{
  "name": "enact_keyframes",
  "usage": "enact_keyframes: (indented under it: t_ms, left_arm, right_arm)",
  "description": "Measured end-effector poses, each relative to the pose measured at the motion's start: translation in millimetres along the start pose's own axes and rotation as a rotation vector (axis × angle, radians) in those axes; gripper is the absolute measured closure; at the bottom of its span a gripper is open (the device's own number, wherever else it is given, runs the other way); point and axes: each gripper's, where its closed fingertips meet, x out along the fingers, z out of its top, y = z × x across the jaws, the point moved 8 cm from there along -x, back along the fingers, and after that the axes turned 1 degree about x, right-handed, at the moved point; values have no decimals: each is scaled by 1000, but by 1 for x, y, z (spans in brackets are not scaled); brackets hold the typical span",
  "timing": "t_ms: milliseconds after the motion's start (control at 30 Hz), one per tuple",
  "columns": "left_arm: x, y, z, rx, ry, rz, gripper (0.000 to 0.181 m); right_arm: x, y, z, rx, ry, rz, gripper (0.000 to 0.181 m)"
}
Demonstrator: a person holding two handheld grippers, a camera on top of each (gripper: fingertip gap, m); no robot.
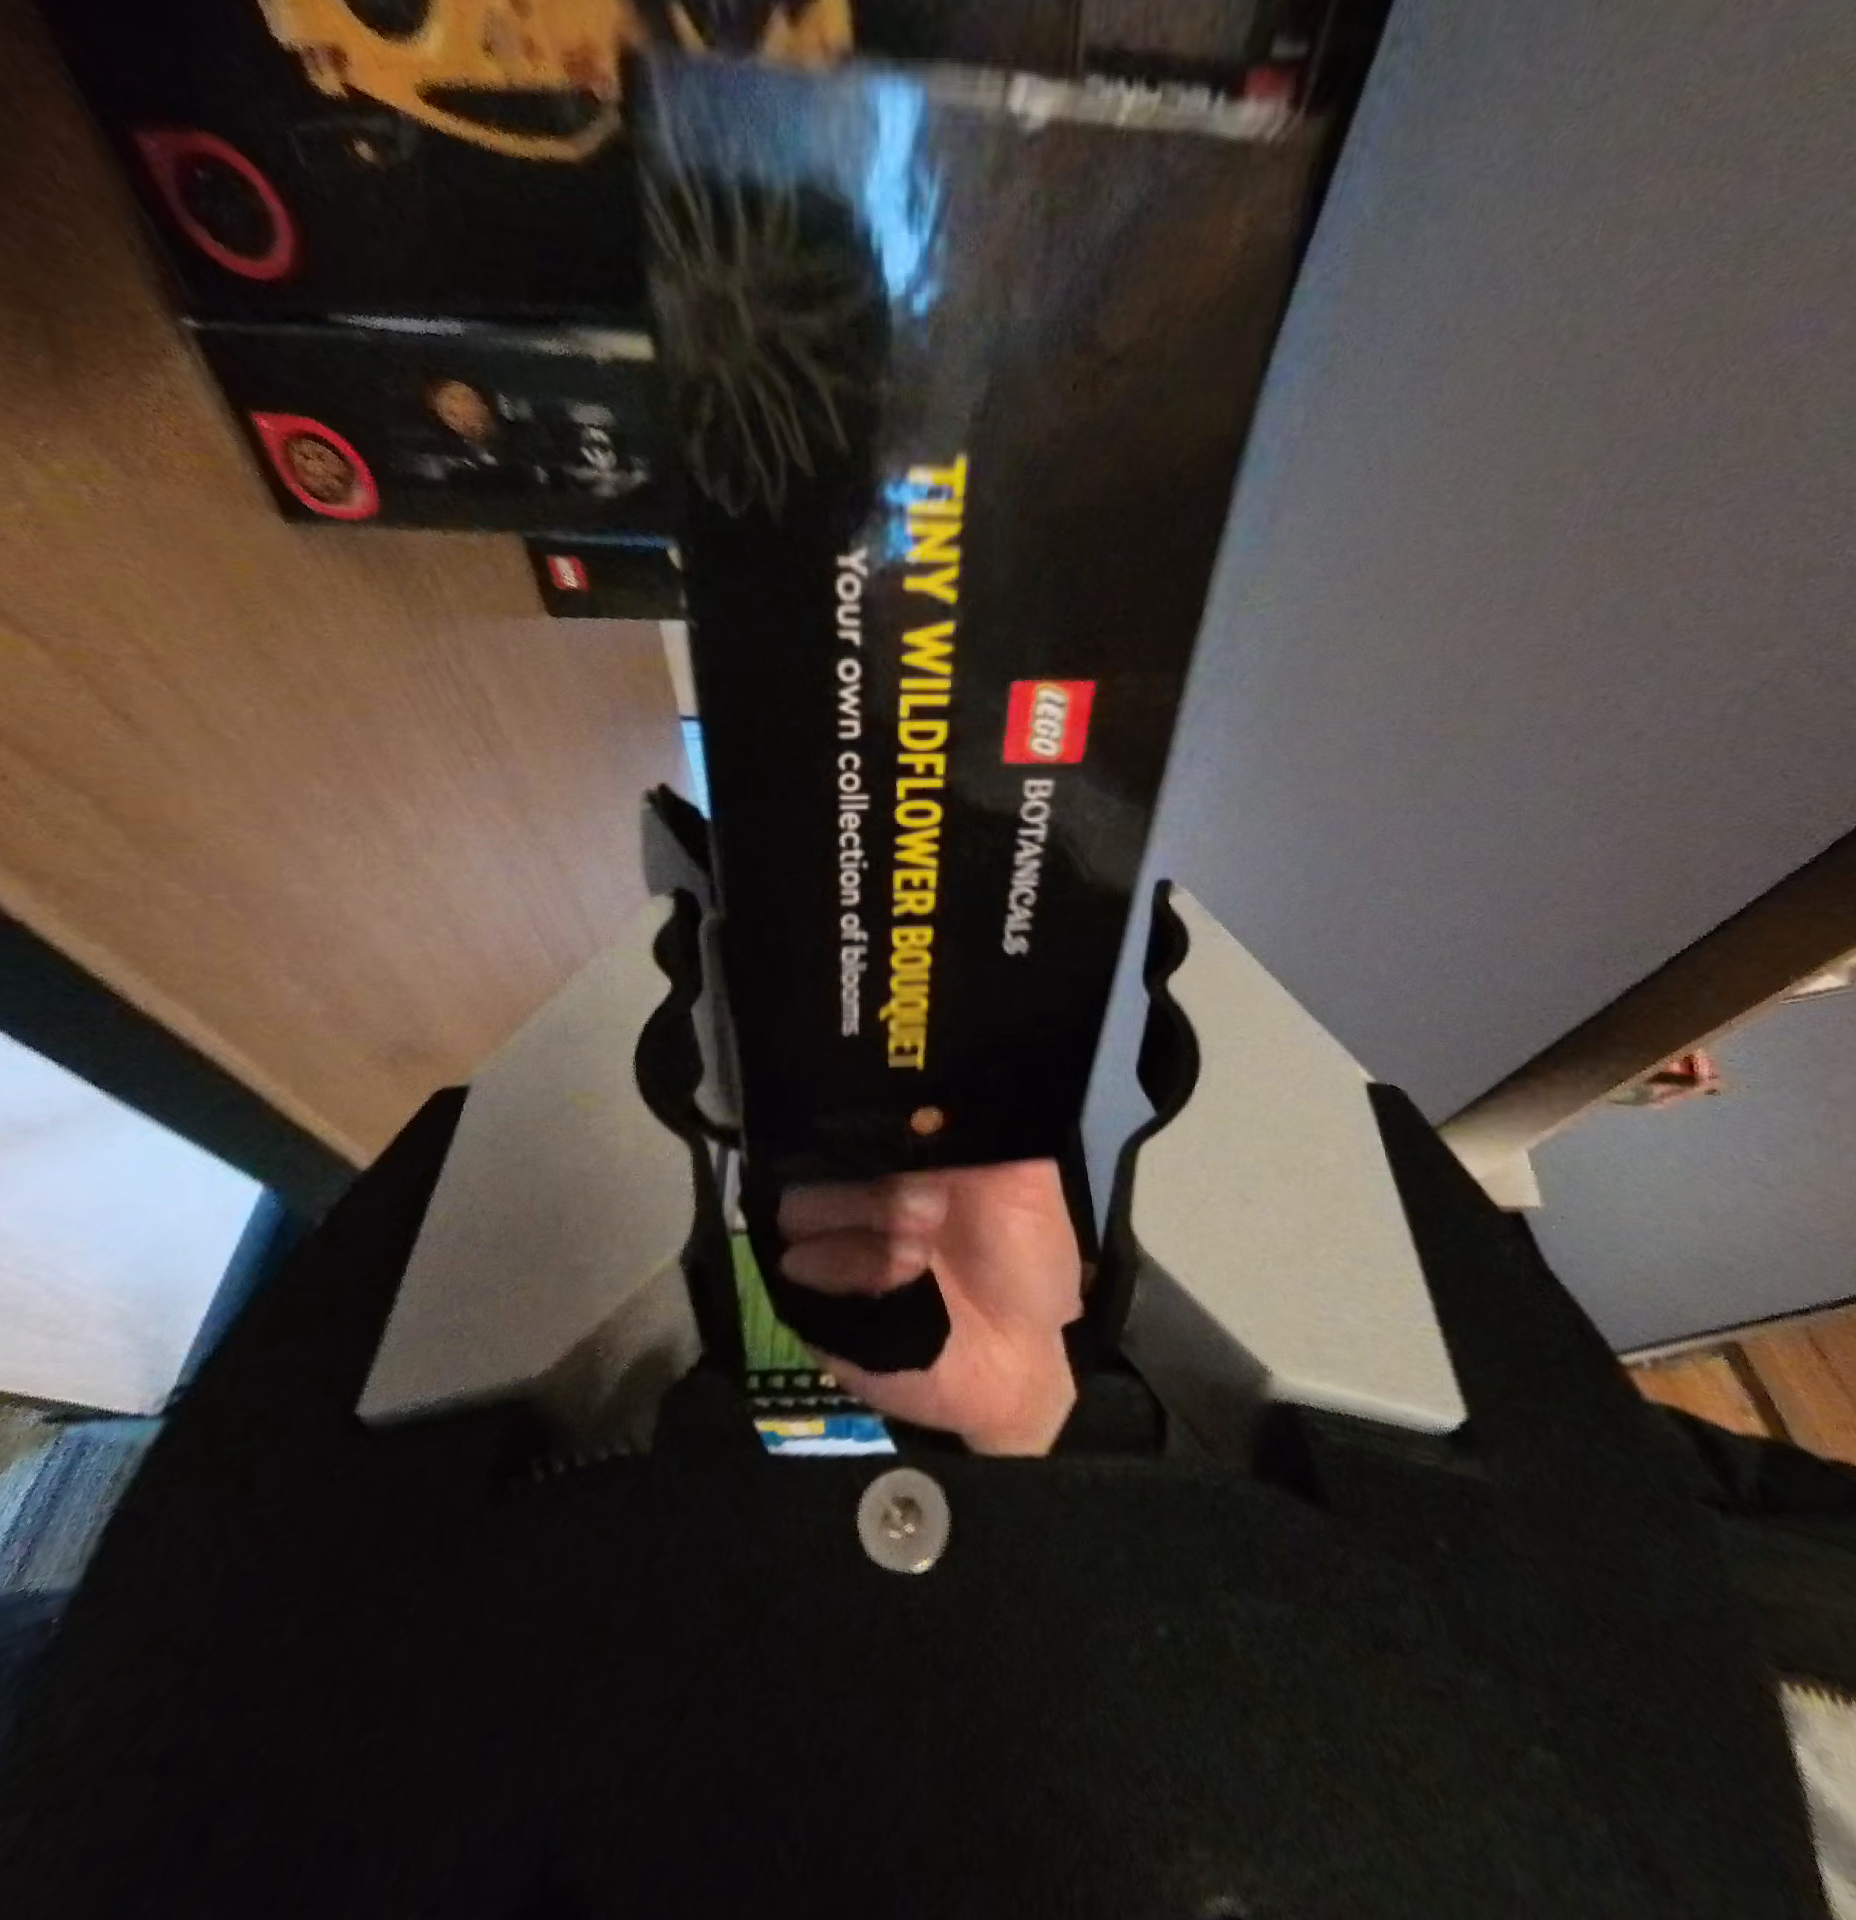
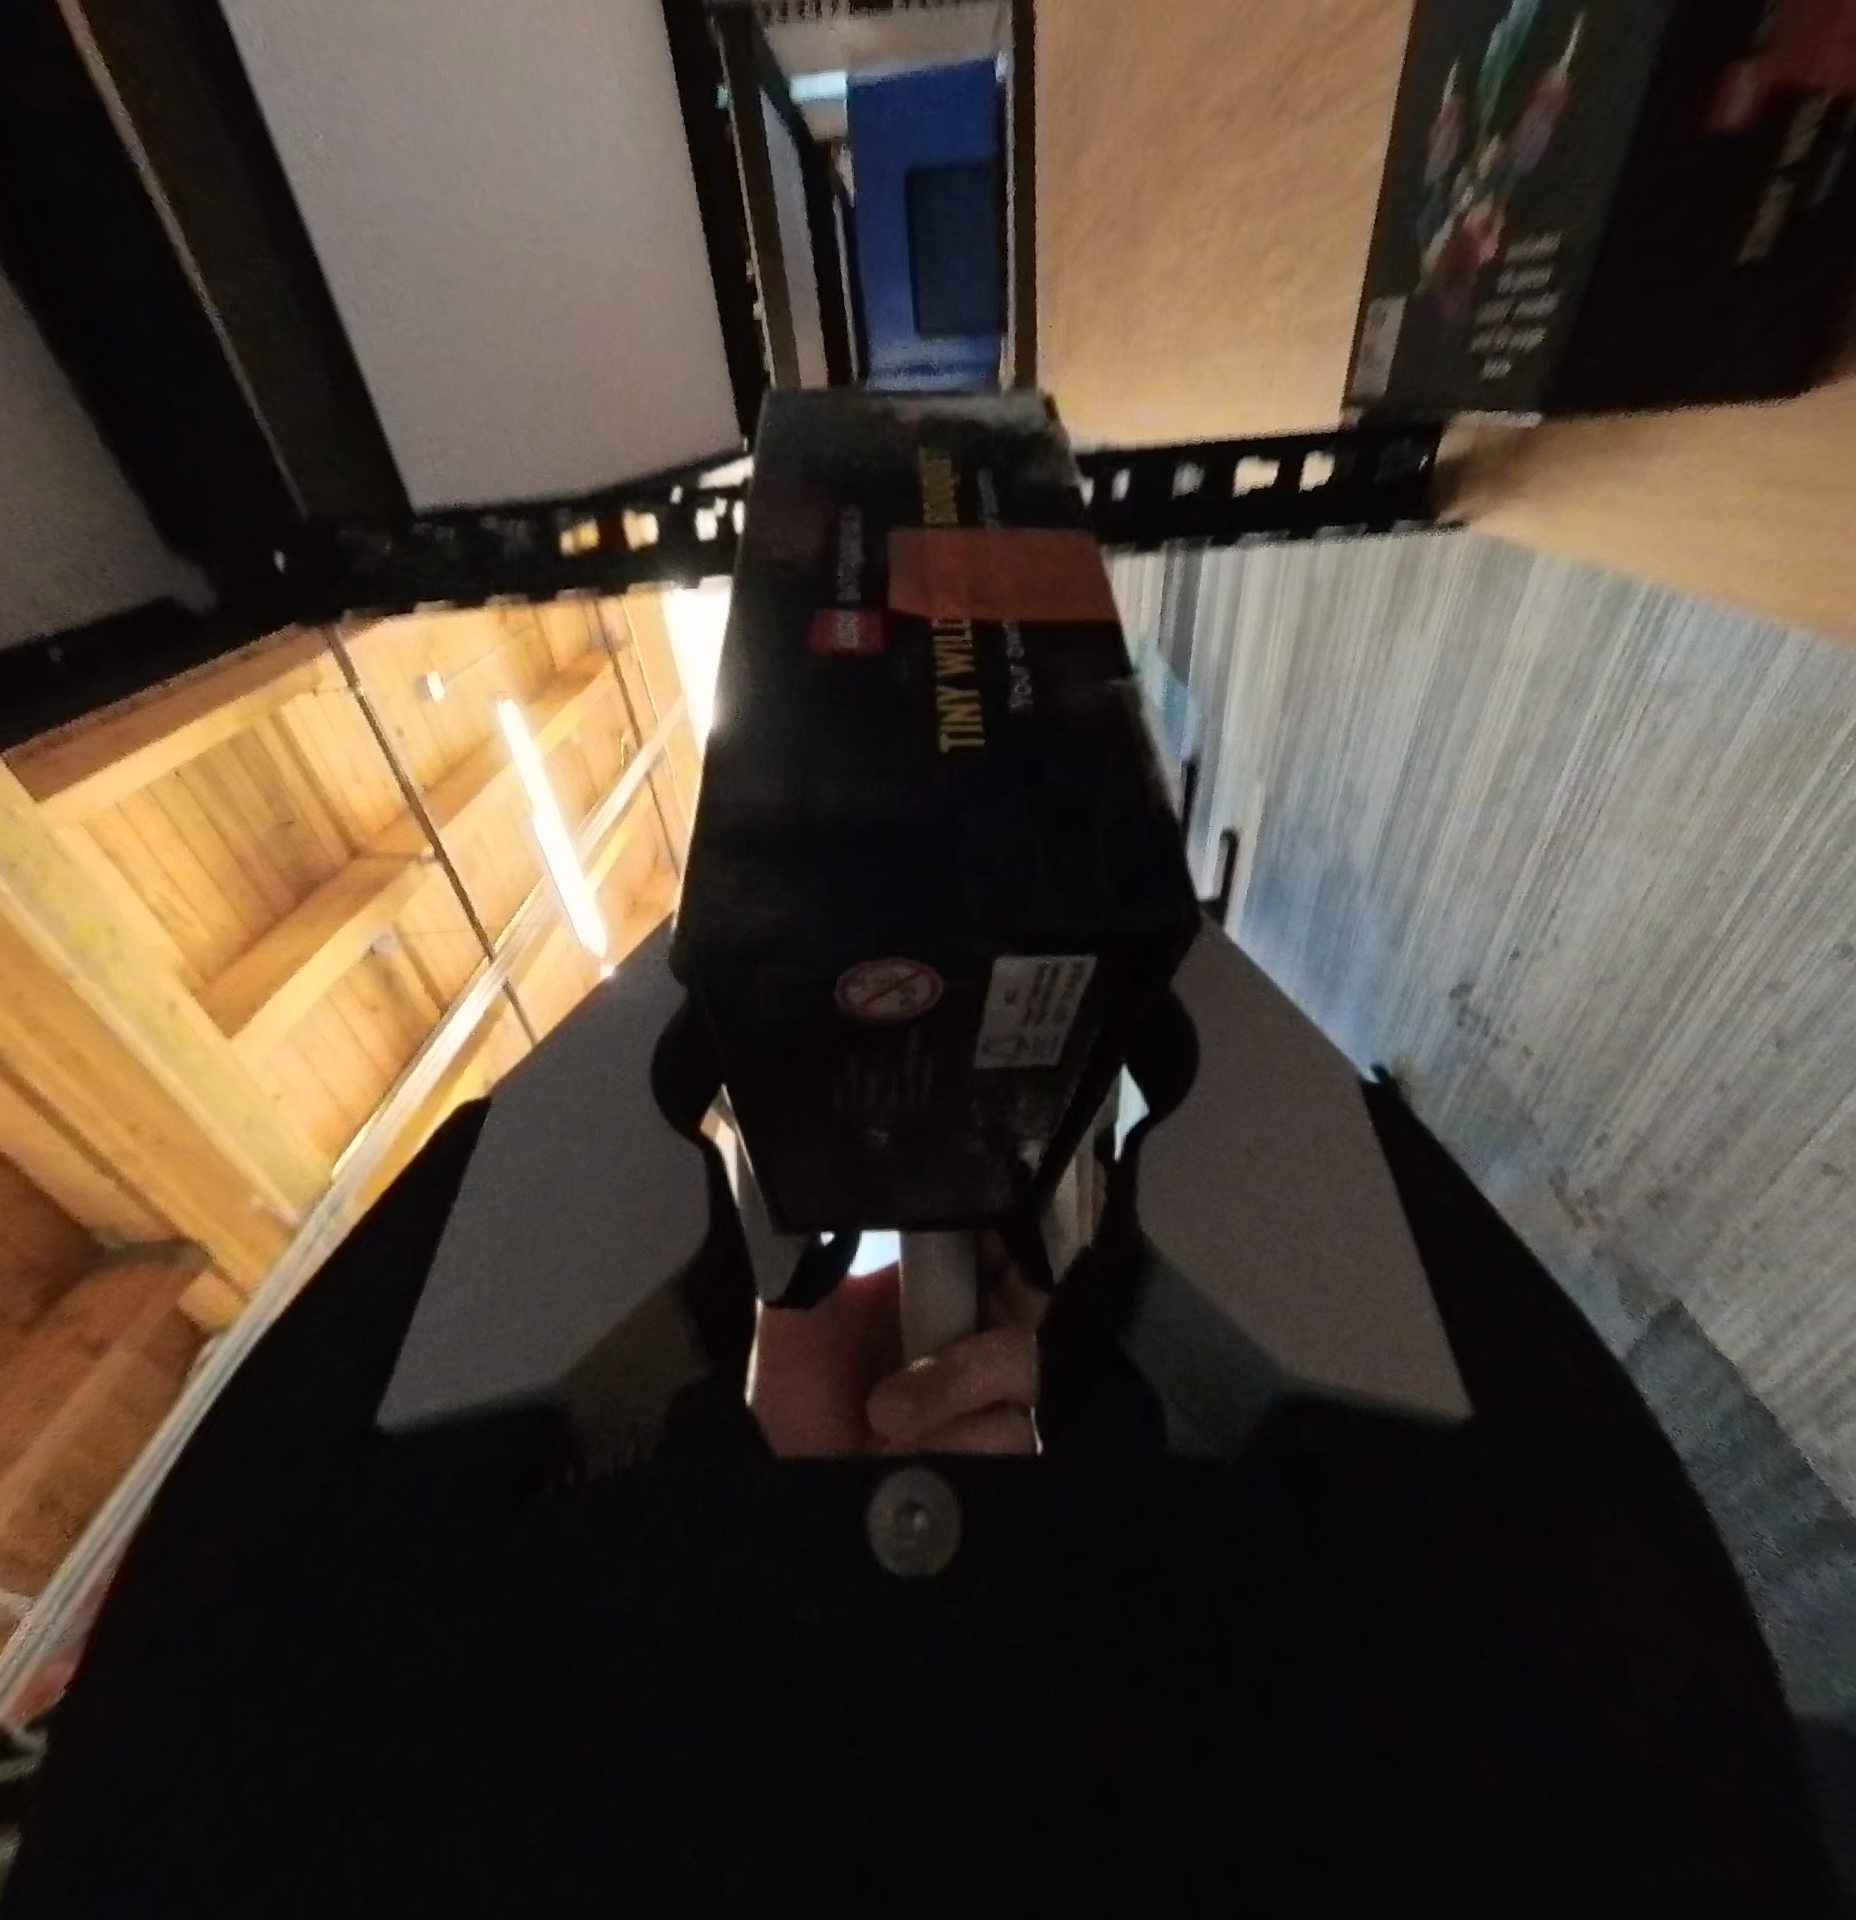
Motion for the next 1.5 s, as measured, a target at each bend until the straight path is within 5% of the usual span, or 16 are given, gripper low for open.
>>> enact_keyframes:
  t_ms: [300,533,600,833,1233,1367,1500]
  left_arm:
    - [-161,-15,110,105,88,111,105]
    - [-264,-29,163,125,10,179,108]
    - [-280,-30,171,99,-37,161,110]
    - [-292,-15,174,12,-66,104,118]
    - [-269,2,149,-69,-4,44,119]
    - [-268,-1,152,-45,13,49,119]
    - [-278,-4,153,-45,21,71,120]
  right_arm:
    - [60,-49,27,151,-522,-6,102]
    - [112,-85,36,205,-781,-93,101]
    - [131,-84,37,197,-734,-123,101]
    - [173,-83,37,184,-461,-276,79]
    - [146,-65,36,-121,-270,-820,74]
    - [117,-47,22,-518,-314,-826,79]
    - [84,-62,24,-949,-138,-965,79]
